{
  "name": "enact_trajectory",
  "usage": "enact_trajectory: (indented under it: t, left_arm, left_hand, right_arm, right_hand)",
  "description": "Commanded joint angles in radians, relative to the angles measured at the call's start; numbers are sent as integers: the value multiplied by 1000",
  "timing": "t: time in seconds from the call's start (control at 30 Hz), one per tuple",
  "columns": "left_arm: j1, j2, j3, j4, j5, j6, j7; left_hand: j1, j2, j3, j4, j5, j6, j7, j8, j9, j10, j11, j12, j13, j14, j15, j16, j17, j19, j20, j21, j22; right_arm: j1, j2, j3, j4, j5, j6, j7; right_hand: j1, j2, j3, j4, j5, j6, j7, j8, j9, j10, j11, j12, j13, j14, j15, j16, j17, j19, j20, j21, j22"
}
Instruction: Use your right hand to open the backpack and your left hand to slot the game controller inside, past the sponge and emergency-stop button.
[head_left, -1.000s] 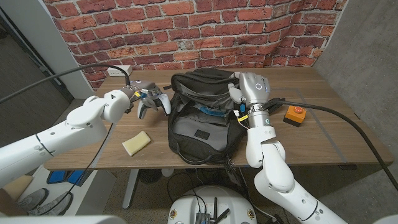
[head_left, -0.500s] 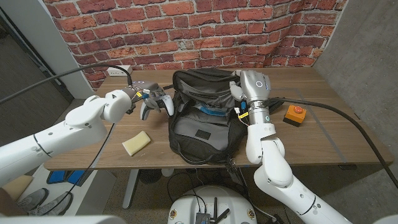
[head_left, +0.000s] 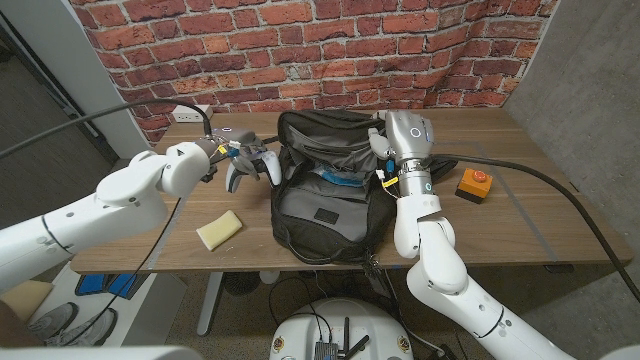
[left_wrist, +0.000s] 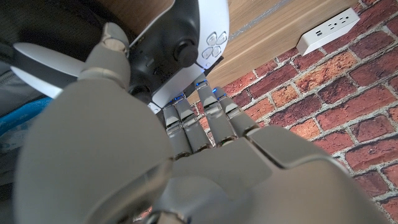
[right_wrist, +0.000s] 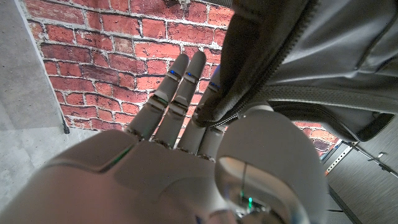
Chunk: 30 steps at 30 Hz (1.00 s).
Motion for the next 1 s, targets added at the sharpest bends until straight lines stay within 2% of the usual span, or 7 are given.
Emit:
enact_trajectory:
  t: [0.03,0.6,1.0]
  left_arm:
    - [15,28,-34,-50,-34,-3,-3]
    - [49,42,-58,-116,-81,16,-1]
    - [33,21,-21,-149,-69,49,-16]
  left_hand:
    - [32,128,26,24,6,87,-6,9,2,10,-9,4,6,35,-169,4,2,6,-155,3,2]
    - [28,128,28,25,6,87,-4,9,2,9,-9,5,6,33,-169,4,2,5,-155,3,2]
    - [26,130,30,26,7,85,-3,8,2,8,-9,5,6,32,-169,4,2,6,-155,3,2]
  right_arm:
    - [13,-7,-5,11,17,-6,-23]
    - [26,-22,1,17,43,-2,-53]
    - [41,-35,4,25,70,18,-67]
  right_hand:
    - [7,19,9,-1,5,14,-15,1,1,4,3,4,5,9,-100,-2,5,-4,-135,8,2]
    - [7,19,10,-2,5,19,-16,-1,1,6,2,4,12,11,-101,-3,9,-7,-135,15,2]
    - [7,19,11,-3,6,18,-15,-4,2,7,5,4,15,10,-101,-5,12,-9,-135,20,2]
